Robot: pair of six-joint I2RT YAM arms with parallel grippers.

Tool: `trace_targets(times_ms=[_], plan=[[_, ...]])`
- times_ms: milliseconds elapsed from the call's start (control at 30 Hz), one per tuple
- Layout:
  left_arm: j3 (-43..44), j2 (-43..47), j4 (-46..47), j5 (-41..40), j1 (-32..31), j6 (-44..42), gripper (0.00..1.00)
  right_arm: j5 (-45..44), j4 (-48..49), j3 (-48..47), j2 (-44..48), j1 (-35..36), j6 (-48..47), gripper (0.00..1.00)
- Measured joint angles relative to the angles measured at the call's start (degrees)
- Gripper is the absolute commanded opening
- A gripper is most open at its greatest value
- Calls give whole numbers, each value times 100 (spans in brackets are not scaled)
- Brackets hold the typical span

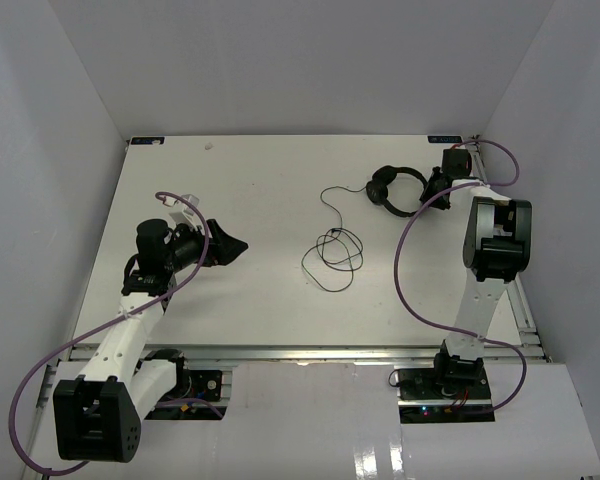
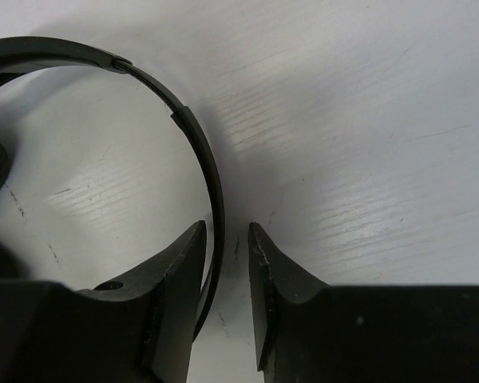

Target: Wrap the headphones

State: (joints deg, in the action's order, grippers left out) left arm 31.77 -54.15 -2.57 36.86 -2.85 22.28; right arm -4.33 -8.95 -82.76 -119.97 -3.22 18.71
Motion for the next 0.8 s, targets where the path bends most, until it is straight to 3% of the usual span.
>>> trace_targets(times_ms=[133, 233, 300, 600, 800], plan=[[0, 1, 0, 0, 0, 0, 98, 0, 17, 0, -10, -1, -39, 28], [0, 4, 0, 0, -2, -2, 98, 3, 19, 0, -10, 0, -73, 19], [0, 4, 0, 0, -3, -2, 98, 39, 35, 6, -14, 2, -93, 8], [0, 6, 0, -57, -109, 0, 98, 220, 232, 150, 32, 9, -127, 8], [0, 11, 4, -205, -474, -17, 98, 775, 273, 1036, 722, 20, -276, 8]])
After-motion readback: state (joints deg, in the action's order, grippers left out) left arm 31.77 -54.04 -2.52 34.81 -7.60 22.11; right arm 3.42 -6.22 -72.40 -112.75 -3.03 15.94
